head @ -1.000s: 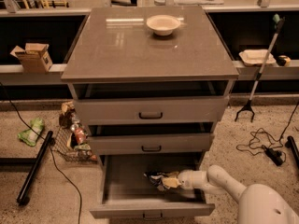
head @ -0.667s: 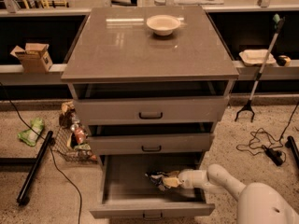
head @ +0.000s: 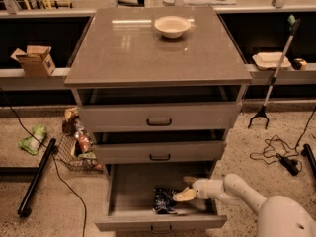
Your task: Place blue chip bag into bottom drawer
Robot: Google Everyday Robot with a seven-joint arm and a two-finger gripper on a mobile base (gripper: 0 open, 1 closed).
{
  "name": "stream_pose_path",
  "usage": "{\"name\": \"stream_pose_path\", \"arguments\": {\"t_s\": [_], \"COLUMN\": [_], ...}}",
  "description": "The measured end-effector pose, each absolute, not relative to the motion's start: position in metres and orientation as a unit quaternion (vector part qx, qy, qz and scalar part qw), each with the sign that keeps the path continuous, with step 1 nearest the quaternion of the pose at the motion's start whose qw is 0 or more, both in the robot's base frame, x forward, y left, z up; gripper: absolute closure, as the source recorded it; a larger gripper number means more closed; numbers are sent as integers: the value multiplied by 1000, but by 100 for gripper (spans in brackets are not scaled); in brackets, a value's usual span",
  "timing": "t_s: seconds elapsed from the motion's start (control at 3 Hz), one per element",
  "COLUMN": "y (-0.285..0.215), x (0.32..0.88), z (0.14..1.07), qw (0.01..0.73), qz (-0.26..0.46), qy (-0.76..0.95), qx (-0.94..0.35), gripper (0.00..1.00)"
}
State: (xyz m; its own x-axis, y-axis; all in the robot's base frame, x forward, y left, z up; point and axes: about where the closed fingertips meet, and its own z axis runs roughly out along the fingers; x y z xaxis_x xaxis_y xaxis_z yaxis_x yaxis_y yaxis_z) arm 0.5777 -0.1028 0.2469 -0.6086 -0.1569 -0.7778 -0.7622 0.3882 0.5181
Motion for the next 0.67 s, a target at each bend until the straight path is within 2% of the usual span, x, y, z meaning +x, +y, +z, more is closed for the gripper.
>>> {"name": "stream_pose_path", "arguments": {"t_s": [0.33, 0.67], "y": [-129, -148], "x": [570, 563], "z": [288, 334], "qw": [344, 346], "qz": [477, 442], "qy": [753, 762], "qx": [-296, -324], "gripper": [0, 0]}}
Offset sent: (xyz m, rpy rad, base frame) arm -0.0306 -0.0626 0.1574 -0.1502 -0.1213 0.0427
